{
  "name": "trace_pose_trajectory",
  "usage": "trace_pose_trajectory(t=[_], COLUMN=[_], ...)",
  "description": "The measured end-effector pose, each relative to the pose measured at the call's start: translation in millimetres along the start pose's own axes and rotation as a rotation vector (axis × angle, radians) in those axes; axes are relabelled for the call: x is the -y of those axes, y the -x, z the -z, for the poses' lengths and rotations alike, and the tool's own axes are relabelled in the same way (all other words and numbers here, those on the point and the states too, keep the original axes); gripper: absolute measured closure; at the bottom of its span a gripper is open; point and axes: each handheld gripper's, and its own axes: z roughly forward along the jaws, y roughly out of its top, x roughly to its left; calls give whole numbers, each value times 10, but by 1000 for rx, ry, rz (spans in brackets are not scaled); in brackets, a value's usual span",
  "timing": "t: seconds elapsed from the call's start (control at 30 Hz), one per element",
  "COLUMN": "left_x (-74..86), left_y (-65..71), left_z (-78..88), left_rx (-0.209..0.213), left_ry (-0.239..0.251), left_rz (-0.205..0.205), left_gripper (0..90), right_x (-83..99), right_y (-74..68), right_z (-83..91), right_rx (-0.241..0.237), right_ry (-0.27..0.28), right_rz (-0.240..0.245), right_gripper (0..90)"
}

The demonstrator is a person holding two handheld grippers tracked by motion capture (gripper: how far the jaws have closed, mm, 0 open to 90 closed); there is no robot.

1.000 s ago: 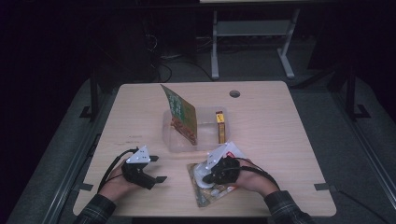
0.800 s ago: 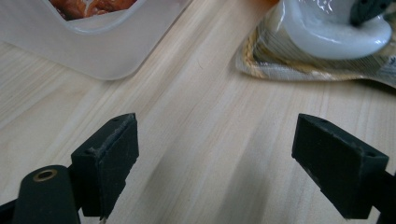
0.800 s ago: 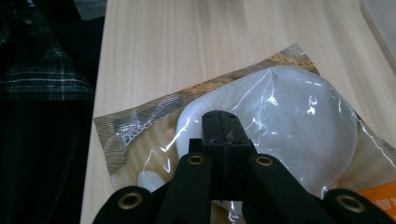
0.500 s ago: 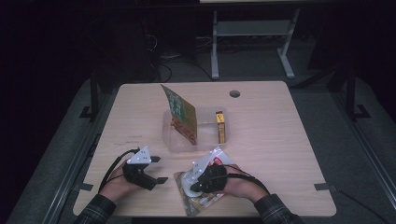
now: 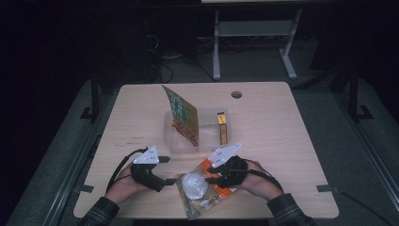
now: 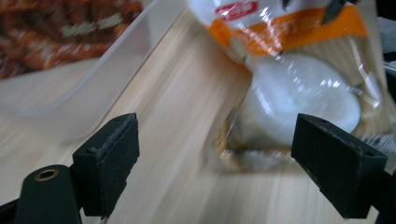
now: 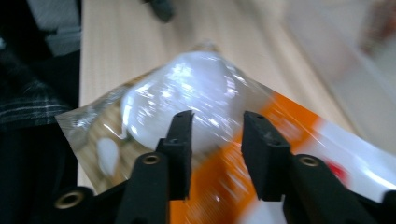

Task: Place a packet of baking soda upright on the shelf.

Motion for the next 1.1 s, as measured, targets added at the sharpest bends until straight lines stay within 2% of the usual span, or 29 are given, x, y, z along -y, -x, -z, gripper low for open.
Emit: trace_pose_trajectory(t=[0.07,0.13,0.23,0.3,0.5,0.67,0.73,0.9,0.97,1.1], left_x=[-61,-122,-201,-231,-285,-322,-325,-317,-318,-343], left_y=[24,45,74,75,47,77,79,74,83,109], left_z=[-51,-101,-190,-259,-500,-681,-726,-767,-761,-731], left_rx=[16,32,49,64,121,170,203,262,289,262], left_ry=[-3,-3,-2,1,-49,-98,-99,-104,-110,-119], left_rz=[-17,-33,-41,-40,-37,-17,-3,29,17,-4], left_gripper=[150,153,164,181,235,298,339,477,578,731], right_x=[62,134,242,327,497,603,632,633,629,628], right_y=[42,102,147,172,179,168,160,160,158,156], right_z=[118,230,368,443,573,627,637,636,624,619], right_rx=[37,66,98,118,152,164,166,168,173,172], right_ry=[16,38,74,86,112,120,116,127,127,128], right_rz=[-60,-92,-169,-187,-229,-256,-258,-255,-245,-248], right_gripper=[544,516,473,445,401,389,386,390,392,391])
